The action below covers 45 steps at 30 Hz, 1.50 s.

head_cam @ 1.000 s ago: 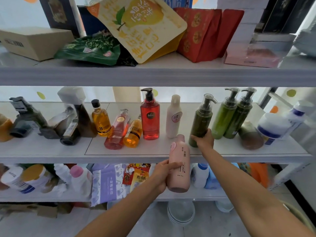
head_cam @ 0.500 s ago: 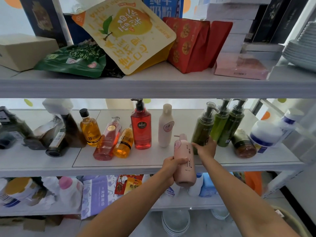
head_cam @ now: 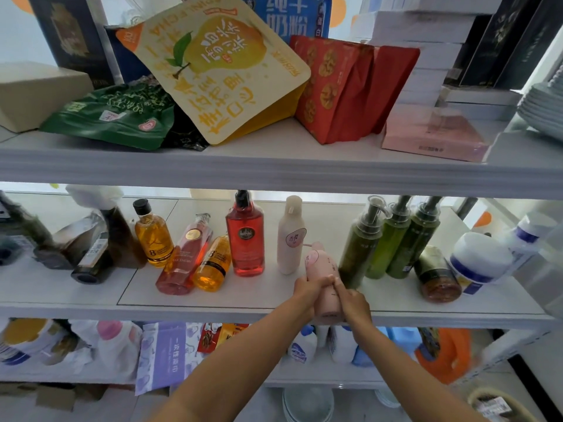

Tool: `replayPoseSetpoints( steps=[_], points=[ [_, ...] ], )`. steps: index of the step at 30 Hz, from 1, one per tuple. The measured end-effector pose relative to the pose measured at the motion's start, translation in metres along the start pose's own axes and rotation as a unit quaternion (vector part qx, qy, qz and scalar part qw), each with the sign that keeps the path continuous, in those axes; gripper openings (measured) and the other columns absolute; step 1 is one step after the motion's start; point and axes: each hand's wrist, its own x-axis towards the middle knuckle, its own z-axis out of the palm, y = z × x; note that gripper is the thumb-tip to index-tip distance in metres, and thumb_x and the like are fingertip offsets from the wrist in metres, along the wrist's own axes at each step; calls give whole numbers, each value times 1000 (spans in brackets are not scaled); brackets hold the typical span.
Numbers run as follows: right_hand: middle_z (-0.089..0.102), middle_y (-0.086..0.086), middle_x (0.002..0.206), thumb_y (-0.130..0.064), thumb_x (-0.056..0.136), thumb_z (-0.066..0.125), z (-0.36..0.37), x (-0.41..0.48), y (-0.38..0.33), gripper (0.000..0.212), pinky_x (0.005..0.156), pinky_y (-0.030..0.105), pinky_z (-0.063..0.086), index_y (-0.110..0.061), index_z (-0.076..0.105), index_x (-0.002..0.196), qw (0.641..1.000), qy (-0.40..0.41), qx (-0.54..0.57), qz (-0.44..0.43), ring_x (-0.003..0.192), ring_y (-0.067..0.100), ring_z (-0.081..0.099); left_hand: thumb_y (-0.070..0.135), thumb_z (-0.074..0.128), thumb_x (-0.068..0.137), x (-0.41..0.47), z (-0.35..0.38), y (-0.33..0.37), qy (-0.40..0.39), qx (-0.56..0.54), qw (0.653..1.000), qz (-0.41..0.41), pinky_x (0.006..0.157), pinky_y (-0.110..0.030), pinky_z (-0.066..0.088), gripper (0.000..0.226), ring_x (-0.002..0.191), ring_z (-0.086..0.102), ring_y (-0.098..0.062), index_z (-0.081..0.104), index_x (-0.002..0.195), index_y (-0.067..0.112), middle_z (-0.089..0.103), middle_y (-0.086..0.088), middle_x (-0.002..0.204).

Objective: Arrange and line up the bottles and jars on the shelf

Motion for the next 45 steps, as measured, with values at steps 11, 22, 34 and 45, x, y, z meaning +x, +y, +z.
replayPoseSetpoints(
  steps=[11,22,34,45],
  points=[
    [66,23,102,-41,98,37,35,-8,-27,51,74,34,49,4,60,98,995,100,29,-4,89,33,63,24,49,94,10,5,3,93,210,973,19,105,-42,42,44,121,48,-32,40,135,10,44,-16,135],
    [50,26,118,-32,92,54,64,-30,-21,39,90,46,40,4,51,106,951,290,91,-61,109,40,48,14,46,95,-17,-78,-10,110,287,934,180,82,-25,44,25,91,56,-15,65,109,8,67,-10,109],
    [65,8,102,-39,92,49,205,-116,-112,28,75,31,44,-16,62,102,987,-7,159,-34,94,26,60,11,50,90,-32,-220,35,261,193,893,312,75,-24,41,10,95,52,-22,53,100,13,53,-5,100],
    [52,16,130,-55,65,76,238,-99,-148,87,103,41,43,-6,47,131,994,10,72,82,121,34,50,38,56,91,-6,-293,42,253,251,931,75,105,-41,34,57,129,34,-33,36,137,12,36,-16,141]
  ],
)
